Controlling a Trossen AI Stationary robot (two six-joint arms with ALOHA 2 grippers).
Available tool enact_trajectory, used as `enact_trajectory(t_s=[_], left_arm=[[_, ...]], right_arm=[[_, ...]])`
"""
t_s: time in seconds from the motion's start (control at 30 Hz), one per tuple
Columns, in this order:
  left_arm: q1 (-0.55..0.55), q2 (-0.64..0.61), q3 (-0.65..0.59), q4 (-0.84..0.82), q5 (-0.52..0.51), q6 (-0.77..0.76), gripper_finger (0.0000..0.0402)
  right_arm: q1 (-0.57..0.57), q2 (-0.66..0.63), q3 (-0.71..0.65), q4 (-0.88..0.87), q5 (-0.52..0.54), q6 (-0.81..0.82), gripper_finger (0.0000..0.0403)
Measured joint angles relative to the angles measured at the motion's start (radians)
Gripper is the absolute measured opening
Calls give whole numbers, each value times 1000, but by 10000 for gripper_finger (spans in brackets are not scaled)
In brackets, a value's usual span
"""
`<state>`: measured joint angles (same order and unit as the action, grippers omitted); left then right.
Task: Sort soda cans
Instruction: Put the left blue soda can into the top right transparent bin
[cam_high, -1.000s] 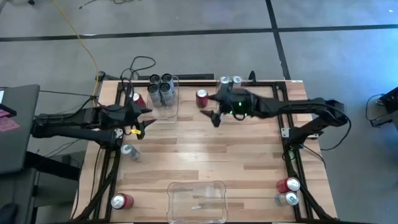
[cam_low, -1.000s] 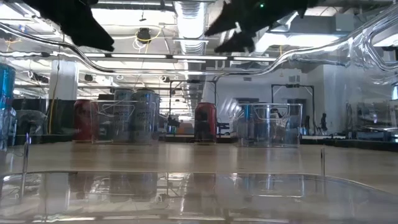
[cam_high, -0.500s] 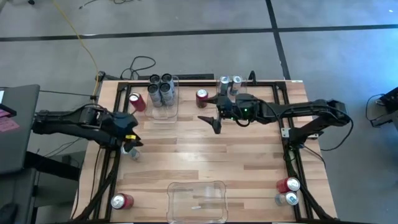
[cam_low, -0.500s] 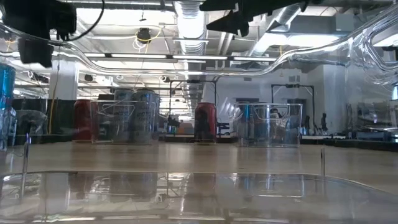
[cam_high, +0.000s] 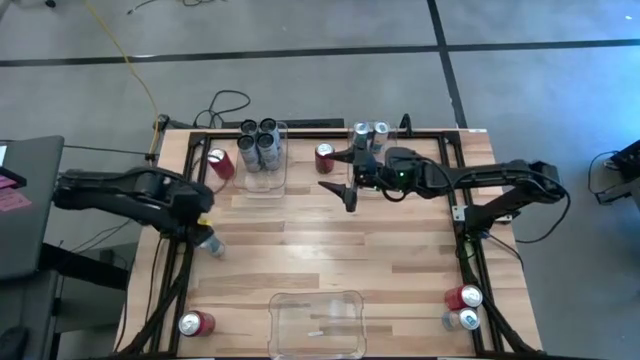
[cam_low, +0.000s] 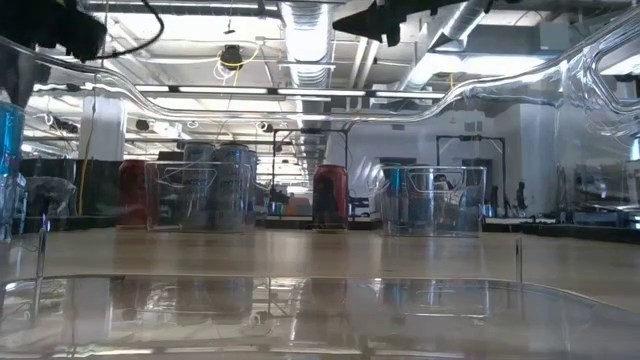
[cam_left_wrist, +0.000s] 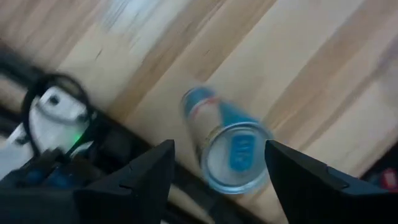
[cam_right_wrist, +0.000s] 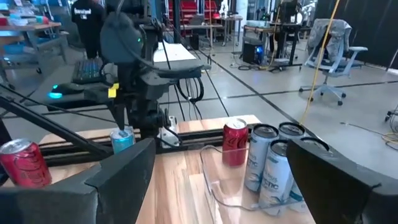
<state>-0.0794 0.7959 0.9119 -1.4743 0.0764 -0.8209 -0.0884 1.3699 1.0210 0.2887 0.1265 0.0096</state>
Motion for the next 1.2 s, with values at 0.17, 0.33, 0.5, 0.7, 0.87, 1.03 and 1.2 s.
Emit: enact_trajectory(t_s=[0.17,0.33,0.5,0.7,0.87,1.03,1.2], left_arm=[[-21,80,-4,19,0,32,285],[-41,120,-4,37,2,34,317],[-46,119,-4,36,13,21,338],[-44,111,-4,22,-4,1,342],[-46,111,-4,23,-4,5,342],[-46,115,58,-14,-40,15,342],[-46,113,159,-30,-83,21,342]], right_arm=[[-5,-3,0,-21,0,6,379],[-4,-3,0,-28,0,15,379],[-4,-3,0,-27,0,16,380],[-4,-3,0,-26,0,16,380],[-4,-2,0,-26,1,16,379],[-4,-2,0,-26,1,17,380],[-4,-2,0,-45,1,20,380]])
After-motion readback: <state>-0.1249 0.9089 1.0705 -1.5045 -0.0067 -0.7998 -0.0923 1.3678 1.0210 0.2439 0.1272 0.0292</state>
